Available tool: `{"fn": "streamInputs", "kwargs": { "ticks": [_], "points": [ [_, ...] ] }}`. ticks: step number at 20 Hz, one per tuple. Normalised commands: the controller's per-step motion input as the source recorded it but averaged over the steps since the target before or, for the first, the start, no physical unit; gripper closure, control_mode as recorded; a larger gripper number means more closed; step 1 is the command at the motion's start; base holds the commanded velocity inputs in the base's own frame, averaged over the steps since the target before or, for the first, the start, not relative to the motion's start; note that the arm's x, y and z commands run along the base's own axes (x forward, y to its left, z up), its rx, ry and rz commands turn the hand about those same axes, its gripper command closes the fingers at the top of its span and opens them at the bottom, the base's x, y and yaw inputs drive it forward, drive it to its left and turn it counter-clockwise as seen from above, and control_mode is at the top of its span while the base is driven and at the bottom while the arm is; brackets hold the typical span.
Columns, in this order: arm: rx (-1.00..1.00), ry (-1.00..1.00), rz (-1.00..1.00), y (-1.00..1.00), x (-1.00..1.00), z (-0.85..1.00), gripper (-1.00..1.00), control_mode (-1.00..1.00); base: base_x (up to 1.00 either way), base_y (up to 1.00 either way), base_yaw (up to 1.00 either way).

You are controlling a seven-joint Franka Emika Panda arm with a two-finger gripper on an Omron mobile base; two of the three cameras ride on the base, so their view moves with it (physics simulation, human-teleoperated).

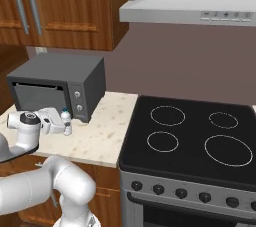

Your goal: Take the bottled waters from the counter and place them in the freezer to freeze. Close the freezer door after placing the bottles.

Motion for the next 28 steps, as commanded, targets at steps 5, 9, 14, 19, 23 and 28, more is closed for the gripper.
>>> {"fn": "streamInputs", "kwargs": {
  "ticks": [5,9,14,19,23,28],
  "points": [
    [0.00,0.00,0.00,0.00,0.00,0.00,1.00,-1.00,0.00,0.00,0.00],
    [0.00,0.00,0.00,0.00,0.00,0.00,1.00,-1.00,0.00,0.00,0.00],
    [0.00,0.05,0.00,0.03,-0.12,0.17,1.00,-1.00,0.00,0.00,0.00],
    [0.01,0.03,0.01,0.00,-0.79,0.95,1.00,-1.00,0.00,0.00,0.00],
    [0.09,0.05,0.01,-0.07,-1.00,1.00,1.00,-1.00,0.00,0.00,0.00],
    [0.15,0.09,0.03,-0.21,-0.96,1.00,1.00,-1.00,0.00,0.00,0.00]
  ]
}}
